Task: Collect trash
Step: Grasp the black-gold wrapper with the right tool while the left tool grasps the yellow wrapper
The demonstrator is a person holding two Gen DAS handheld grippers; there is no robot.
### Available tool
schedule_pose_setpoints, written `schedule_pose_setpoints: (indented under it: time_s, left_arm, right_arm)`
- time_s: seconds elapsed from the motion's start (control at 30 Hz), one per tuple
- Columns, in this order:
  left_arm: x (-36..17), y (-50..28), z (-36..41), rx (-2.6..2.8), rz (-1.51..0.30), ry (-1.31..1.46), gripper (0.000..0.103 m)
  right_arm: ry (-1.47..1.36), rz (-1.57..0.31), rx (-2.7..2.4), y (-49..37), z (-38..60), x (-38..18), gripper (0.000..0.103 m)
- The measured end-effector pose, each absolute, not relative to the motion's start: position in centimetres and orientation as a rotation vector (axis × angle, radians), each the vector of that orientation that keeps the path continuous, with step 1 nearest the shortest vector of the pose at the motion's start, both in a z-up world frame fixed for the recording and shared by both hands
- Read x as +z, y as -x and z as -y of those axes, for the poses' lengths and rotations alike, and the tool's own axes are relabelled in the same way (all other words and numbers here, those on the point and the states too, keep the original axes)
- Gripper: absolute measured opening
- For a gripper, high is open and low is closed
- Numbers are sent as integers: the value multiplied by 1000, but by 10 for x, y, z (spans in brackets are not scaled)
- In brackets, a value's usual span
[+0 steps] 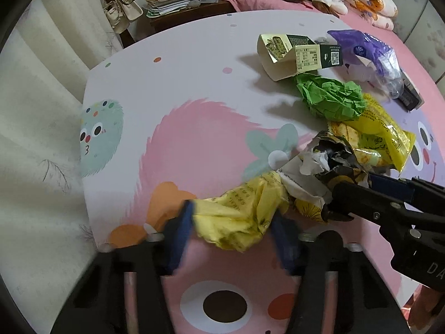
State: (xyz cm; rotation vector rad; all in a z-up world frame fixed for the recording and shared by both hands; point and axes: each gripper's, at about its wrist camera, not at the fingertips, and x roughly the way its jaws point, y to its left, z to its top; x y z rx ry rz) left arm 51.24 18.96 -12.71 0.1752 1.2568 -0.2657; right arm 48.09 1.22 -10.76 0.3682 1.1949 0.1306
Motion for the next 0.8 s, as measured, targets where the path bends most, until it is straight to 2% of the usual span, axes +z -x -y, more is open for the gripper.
schedule_pose_setpoints:
  time_s: [0.3,0.8]
  left_arm:
    - [-108,-490,-195,-235,-1244,-101,45]
    - [-19,-377,-151,-204,-1111,-56,45]
  right_arm:
    - [-389,-1158,156,-455,0,-85,36]
    - [-400,-1056,205,-349,59,-12,36]
